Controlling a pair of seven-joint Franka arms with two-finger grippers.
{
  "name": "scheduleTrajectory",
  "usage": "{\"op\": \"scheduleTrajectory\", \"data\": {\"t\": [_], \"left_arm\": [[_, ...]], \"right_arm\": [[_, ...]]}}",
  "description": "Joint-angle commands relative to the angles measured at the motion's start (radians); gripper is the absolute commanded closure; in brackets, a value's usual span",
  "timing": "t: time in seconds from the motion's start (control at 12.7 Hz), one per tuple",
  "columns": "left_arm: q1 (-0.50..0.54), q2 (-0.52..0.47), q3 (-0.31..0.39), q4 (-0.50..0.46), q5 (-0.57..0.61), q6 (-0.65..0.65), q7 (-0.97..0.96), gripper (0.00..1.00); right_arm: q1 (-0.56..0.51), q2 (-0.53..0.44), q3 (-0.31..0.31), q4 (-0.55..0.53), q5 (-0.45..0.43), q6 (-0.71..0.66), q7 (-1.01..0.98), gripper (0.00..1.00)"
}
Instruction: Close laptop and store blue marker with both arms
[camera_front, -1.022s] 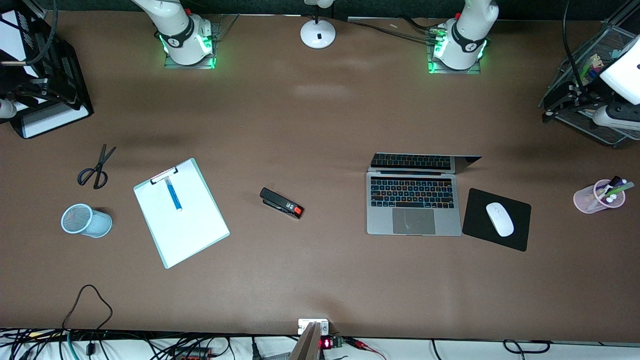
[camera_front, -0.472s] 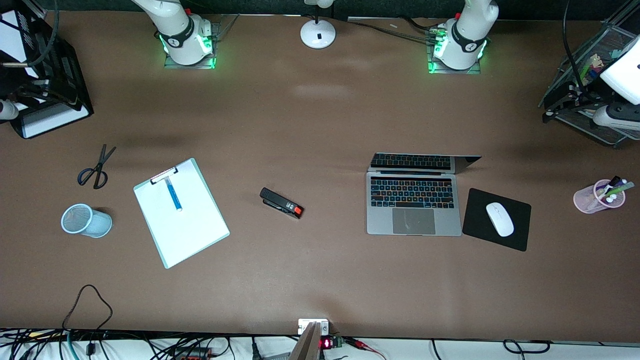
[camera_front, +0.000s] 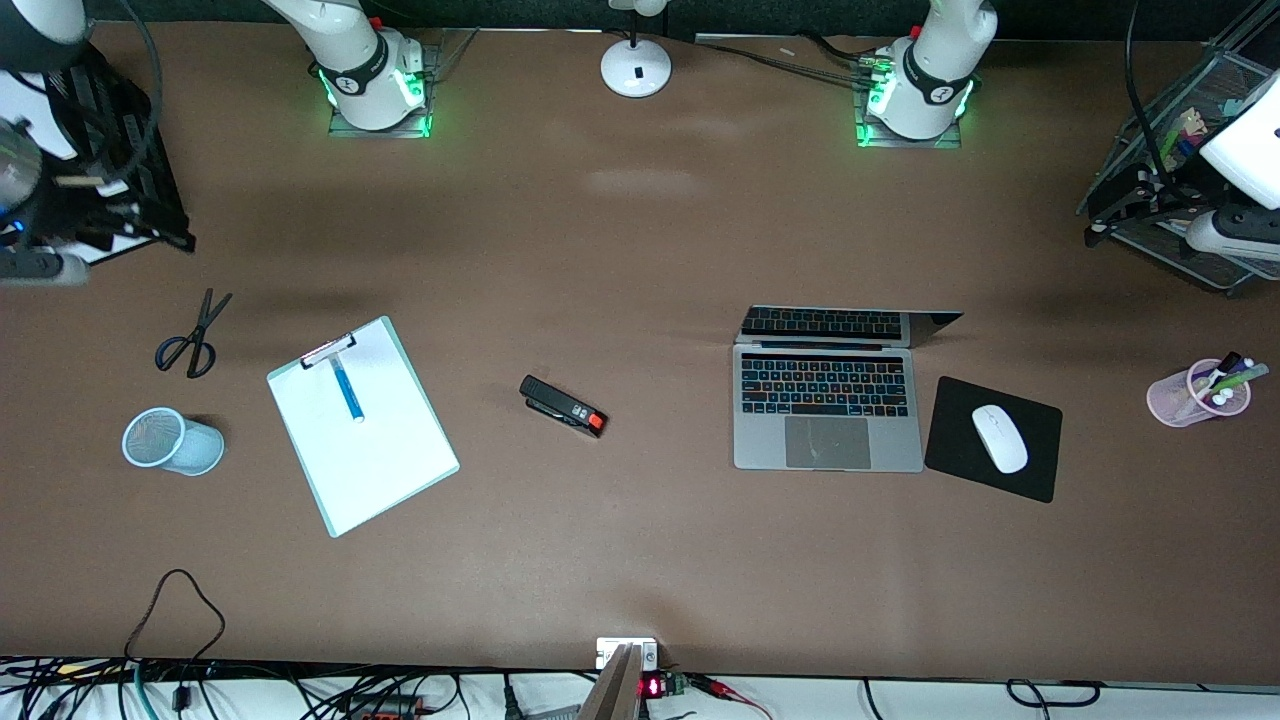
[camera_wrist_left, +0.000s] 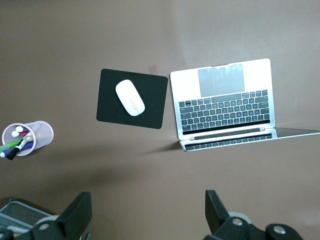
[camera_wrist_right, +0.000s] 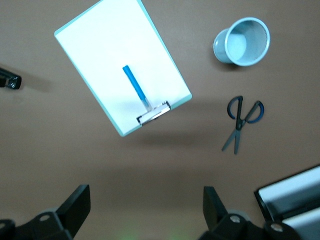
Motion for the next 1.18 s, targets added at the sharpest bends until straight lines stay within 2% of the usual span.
{"op": "scheduleTrajectory", "data": {"t": [0.0, 0.71, 1.02, 1.1], "left_arm": [[-0.002, 0.026, -0.005, 0.046, 0.001, 0.003, 0.014, 0.0], [0.011, 0.033, 0.005, 0.063, 0.006, -0.012, 0.003, 0.0], [0.008, 0.036, 0.004, 0.051, 0.004, -0.049, 0.017, 0.0], [-0.008, 0.08, -0.005, 0.05, 0.004, -0.055, 0.005, 0.0]], "right_arm": [[0.015, 0.113, 0.0, 0.023, 0.01, 0.081, 0.004, 0.0], [0.076, 0.341, 0.0, 0.023, 0.003, 0.328, -0.009, 0.0], [0.104, 0.433, 0.0, 0.014, -0.003, 0.48, -0.119, 0.0], [0.104, 0.442, -0.001, 0.006, -0.003, 0.519, -0.168, 0.0]]}}
